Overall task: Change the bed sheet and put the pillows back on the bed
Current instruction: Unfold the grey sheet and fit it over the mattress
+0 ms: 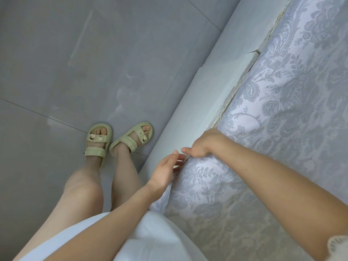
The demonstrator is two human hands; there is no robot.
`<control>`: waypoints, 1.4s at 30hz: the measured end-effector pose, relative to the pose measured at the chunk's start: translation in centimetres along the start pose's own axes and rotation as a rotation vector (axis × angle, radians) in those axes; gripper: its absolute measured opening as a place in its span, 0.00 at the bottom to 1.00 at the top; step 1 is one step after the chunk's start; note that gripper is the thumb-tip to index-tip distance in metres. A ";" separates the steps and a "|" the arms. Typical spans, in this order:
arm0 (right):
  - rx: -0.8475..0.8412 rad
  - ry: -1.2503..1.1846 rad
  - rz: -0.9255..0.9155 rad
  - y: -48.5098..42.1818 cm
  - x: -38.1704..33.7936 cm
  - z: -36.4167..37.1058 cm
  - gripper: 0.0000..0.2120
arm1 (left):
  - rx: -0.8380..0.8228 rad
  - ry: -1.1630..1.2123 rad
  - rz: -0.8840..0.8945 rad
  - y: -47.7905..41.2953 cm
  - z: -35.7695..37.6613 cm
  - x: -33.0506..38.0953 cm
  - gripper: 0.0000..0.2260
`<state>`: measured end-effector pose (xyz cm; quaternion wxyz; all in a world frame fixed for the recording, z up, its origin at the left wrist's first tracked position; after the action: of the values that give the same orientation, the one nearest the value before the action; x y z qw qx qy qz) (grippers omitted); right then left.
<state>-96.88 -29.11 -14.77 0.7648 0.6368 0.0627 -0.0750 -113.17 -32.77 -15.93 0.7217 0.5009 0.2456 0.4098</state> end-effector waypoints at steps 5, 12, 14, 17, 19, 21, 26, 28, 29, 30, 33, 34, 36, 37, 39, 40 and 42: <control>0.060 -0.312 0.069 0.2 0.2 0.1 0.41 | -0.143 -0.225 -0.079 -0.5 1.4 -0.5 0.20; 0.228 -0.635 0.016 1.2 1.0 -1.4 0.42 | -0.255 -0.281 -0.247 -2.8 2.2 -1.4 0.37; 0.101 -0.606 0.056 0.4 0.5 -1.0 0.44 | -0.311 -0.310 -0.194 -1.9 2.1 -0.9 0.33; -0.036 -0.510 0.105 -1.1 -0.6 -0.1 0.45 | -0.184 -0.395 -0.076 -0.9 0.3 -1.6 0.32; -0.045 -0.444 0.154 -1.9 -1.3 0.3 0.43 | 0.075 -0.462 0.086 -0.7 -1.4 -2.7 0.29; -0.061 -0.401 0.189 -2.8 -1.7 0.7 0.41 | 0.187 -0.482 0.180 -0.9 -2.6 -4.4 0.26; 0.010 -0.248 0.223 -3.5 -2.4 1.5 0.41 | 0.051 -0.227 0.062 -1.3 -2.7 -7.8 0.22; 0.084 -0.252 0.207 -2.3 -3.0 1.7 0.41 | 0.021 -0.205 0.025 -1.0 -2.4 -9.2 0.24; 0.152 -0.272 0.188 -1.4 -3.4 1.7 0.41 | 0.000 -0.202 -0.014 -0.9 -2.2 -9.9 0.25; 0.244 -0.317 0.159 -0.6 -3.8 1.7 0.41 | -0.031 -0.216 -0.065 -0.8 -1.9 -10.4 0.27; 0.596 -0.443 0.036 1.8 -5.3 2.6 0.36 | -0.180 -0.262 -0.234 -1.0 -0.9 -10.6 0.36; 0.746 -0.414 0.023 2.5 -5.6 3.2 0.33 | -0.221 -0.224 -0.281 -1.0 -0.6 -9.9 0.34; 1.103 -0.333 0.042 3.8 -6.7 5.1 0.24 | -0.233 -0.260 -0.312 -0.6 -1.0 -8.0 0.31; 1.271 -0.334 0.065 4.3 -7.4 6.3 0.20 | -0.222 -0.333 -0.306 -0.6 -1.6 -7.2 0.34; 1.480 -0.397 0.164 4.5 -8.8 9.4 0.16 | -0.194 -0.455 -0.284 -0.7 -2.9 -6.8 0.40; 1.495 -0.430 0.233 4.3 -9.7 11.0 0.16 | -0.152 -0.464 -0.263 -0.7 -3.6 -6.8 0.40; 1.379 -0.486 0.367 3.3 -12.3 13.8 0.21 | -0.042 -0.380 -0.171 -0.2 -4.6 -6.5 0.36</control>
<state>-108.27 -41.67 -6.76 0.1852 0.9371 -0.2759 -0.1068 -120.20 -35.87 -18.24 0.7975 0.5313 0.1384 0.2502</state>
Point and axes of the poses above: each hand's wrist, its own y-axis away from the middle knuckle, its own z-axis out of the palm, x = y × z, the point moved 1 cm from there along -y, towards the middle knuckle, and after that the axes turned 11 degrees about -z, right-handed, at the moved point
